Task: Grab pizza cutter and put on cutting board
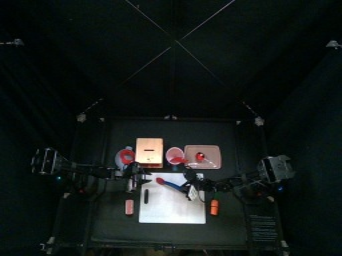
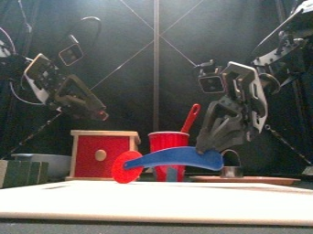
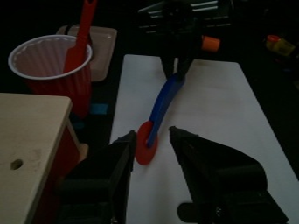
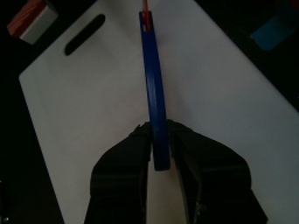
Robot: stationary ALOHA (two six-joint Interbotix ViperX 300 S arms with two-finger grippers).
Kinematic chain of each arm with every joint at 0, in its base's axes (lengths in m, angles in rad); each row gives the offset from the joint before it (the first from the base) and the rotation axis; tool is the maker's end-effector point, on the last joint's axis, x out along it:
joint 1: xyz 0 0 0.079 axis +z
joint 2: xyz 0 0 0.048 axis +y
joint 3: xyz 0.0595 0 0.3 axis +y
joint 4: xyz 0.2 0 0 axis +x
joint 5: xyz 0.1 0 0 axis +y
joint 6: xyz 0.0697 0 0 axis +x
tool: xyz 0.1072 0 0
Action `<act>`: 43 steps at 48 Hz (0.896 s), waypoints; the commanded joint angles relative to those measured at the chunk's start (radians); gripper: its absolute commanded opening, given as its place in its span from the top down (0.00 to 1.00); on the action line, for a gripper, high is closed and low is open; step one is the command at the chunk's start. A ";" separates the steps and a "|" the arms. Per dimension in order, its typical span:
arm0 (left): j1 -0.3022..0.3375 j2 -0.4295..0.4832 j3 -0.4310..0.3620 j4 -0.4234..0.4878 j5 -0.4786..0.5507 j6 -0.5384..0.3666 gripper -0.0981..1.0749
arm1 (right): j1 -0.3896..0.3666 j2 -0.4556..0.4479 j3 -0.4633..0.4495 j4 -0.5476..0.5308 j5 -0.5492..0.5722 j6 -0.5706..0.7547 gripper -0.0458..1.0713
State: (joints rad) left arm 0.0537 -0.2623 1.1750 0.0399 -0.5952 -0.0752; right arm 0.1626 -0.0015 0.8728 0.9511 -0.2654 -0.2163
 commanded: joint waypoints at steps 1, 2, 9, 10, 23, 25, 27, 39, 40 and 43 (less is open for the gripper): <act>0.003 -0.006 -0.011 -0.002 -0.003 0.000 0.26 | 0.000 -0.008 -0.021 -0.005 0.012 -0.005 0.44; 0.003 -0.006 -0.011 -0.002 -0.003 0.000 0.26 | 0.000 -0.005 -0.023 -0.005 0.014 -0.003 0.44; 0.003 -0.006 -0.011 -0.002 -0.003 0.000 0.26 | -0.002 -0.012 -0.015 -0.014 0.020 -0.005 0.34; 0.003 -0.006 -0.011 -0.002 -0.003 0.000 0.26 | -0.003 -0.017 -0.014 -0.015 0.020 -0.005 0.31; 0.003 -0.006 -0.011 -0.002 -0.003 0.000 0.26 | -0.003 -0.072 0.000 -0.040 0.025 -0.008 0.02; 0.003 -0.006 -0.011 -0.002 -0.003 0.000 0.26 | -0.003 -0.089 0.005 -0.054 0.031 -0.008 0.02; 0.003 -0.006 -0.011 -0.002 -0.003 0.000 0.26 | -0.003 -0.115 0.011 -0.077 0.038 -0.009 0.03; 0.003 -0.006 -0.011 -0.002 -0.003 0.000 0.26 | -0.003 -0.268 0.044 -0.236 0.058 -0.006 0.03; 0.003 -0.006 -0.011 -0.002 -0.005 0.000 0.26 | -0.005 -0.281 0.049 -0.247 0.064 -0.005 0.03; 0.003 -0.006 -0.011 0.000 -0.003 0.000 0.26 | -0.005 -0.310 0.061 -0.270 0.087 -0.002 0.03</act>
State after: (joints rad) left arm 0.0552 -0.2623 1.1750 0.0383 -0.5952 -0.0752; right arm 0.1595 -0.2500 0.9327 0.7102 -0.1948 -0.2194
